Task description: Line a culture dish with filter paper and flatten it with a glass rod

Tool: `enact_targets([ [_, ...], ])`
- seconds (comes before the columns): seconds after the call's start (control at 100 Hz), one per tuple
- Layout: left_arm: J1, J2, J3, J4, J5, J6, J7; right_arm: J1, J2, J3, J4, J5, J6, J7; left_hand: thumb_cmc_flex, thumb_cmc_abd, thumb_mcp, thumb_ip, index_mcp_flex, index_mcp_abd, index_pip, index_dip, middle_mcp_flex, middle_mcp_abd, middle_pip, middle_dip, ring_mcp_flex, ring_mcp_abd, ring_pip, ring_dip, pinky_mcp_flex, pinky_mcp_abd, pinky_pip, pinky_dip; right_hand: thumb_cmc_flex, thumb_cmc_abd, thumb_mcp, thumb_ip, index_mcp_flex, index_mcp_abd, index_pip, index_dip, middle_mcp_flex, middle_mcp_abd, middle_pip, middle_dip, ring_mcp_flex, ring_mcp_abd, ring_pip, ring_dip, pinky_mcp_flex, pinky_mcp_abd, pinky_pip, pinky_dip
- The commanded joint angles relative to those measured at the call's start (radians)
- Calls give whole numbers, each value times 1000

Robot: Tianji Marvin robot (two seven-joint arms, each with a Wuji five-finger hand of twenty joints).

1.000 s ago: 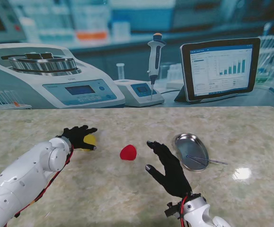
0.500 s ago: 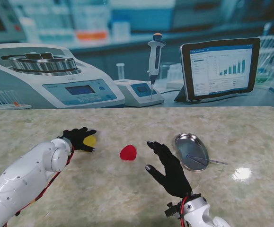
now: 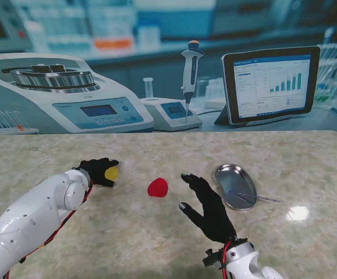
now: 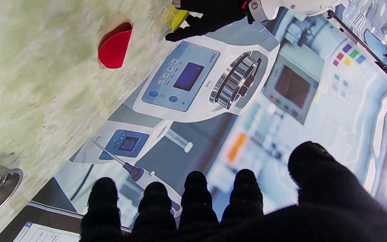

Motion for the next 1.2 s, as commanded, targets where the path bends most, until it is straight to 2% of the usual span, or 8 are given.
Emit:
enact_targets([
  [0.0, -2, -3, 4, 12, -3, -10, 1, -9, -5, -1, -7, 3, 5, 1, 30, -10, 68, 4, -23, 25, -5, 30, 15, 19, 40, 45, 41, -9, 126, 66, 7, 8, 73, 40, 16, 21, -19, -4, -6, -28, -4, 14, -19, -33, 4, -3, -3, -36, 14, 15, -11, -23, 18, -8],
  [0.21, -8, -4, 13, 19, -8, -16, 2, -10, -5, -1, -8, 2, 5, 1, 41, -15, 104, 12, -24, 47, -5, 82, 26, 23, 215, 227, 42, -17, 306, 164, 21, 2, 169, 62, 17, 20, -20, -4, -7, -28, -2, 19, -18, -35, 6, -2, -3, -35, 15, 15, -11, -23, 20, -10],
  [0.29, -10, -5, 17, 20, -8, -16, 5, -10, -5, -1, -8, 2, 5, 0, 45, -14, 115, 16, -24, 52, -6, 82, 29, 20, 254, 271, 43, -20, 336, 179, 26, 0, 189, 70, 17, 19, -20, -4, -7, -29, -2, 21, -19, -35, 6, -2, -3, -36, 15, 15, -11, -23, 20, -10],
  [0.64, -8, -4, 12, 15, 2, -20, 14, -9, -5, -1, -7, 2, 5, 1, 58, -5, 129, 25, -24, 56, -8, 74, 29, 15, 262, 292, 45, -22, 358, 184, 29, -2, 208, 76, 17, 19, -20, -4, -8, -29, -1, 30, -19, -35, 7, -2, -3, -35, 14, 15, -11, -23, 22, -12],
  [0.95, -3, -4, 4, 6, 19, -19, 24, -8, -5, -1, -7, 2, 3, -1, 51, -8, 112, 16, -25, 62, 0, 93, 27, -6, 406, 432, 41, -37, 425, 217, 32, -4, 237, 86, 18, 18, -20, -5, -8, -29, -1, 36, -19, -34, 7, -2, -3, -37, 14, 14, -12, -24, 24, -14],
  [1.19, 2, -5, -7, -1, 17, -19, 26, -8, -5, -1, -7, 2, 2, -2, 58, 2, 101, 14, -25, 61, -8, 87, 22, -3, 346, 404, 31, -31, 421, 215, 24, -1, 232, 84, 18, 19, -20, -5, -8, -29, -2, 39, -19, -35, 6, -3, -3, -37, 14, 14, -12, -24, 24, -16],
])
